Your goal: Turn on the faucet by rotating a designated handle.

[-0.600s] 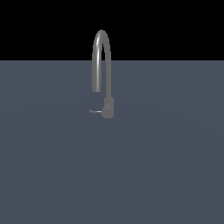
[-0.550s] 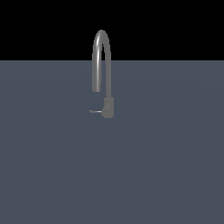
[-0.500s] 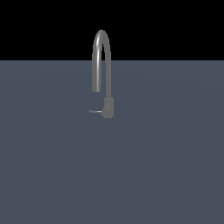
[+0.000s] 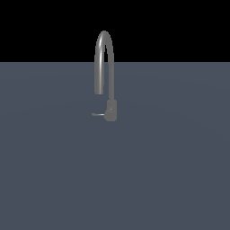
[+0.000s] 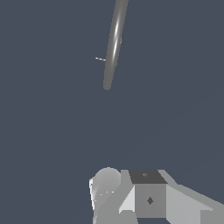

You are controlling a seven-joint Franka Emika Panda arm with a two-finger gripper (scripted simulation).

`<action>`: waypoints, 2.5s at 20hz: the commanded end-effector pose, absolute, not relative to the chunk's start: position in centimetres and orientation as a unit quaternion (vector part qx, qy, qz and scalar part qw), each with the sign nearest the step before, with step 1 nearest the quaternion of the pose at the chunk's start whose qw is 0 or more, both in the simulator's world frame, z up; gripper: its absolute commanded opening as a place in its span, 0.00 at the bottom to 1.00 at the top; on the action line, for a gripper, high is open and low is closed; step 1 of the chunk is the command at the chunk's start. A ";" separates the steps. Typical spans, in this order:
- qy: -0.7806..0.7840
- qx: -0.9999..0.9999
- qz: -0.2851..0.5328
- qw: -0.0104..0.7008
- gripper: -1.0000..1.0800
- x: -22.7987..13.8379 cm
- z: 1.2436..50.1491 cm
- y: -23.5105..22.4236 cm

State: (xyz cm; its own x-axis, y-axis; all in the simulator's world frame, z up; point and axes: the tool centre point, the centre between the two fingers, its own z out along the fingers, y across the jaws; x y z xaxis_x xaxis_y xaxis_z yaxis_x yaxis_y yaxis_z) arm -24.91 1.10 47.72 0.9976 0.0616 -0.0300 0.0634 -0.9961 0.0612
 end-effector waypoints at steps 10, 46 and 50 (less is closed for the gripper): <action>0.182 0.967 -0.023 0.175 0.00 -19.8 43.7 3.8; 0.527 0.684 -0.036 0.503 0.00 -10.8 28.4 10.3; 0.549 0.650 -0.036 0.525 0.00 -10.3 26.9 10.6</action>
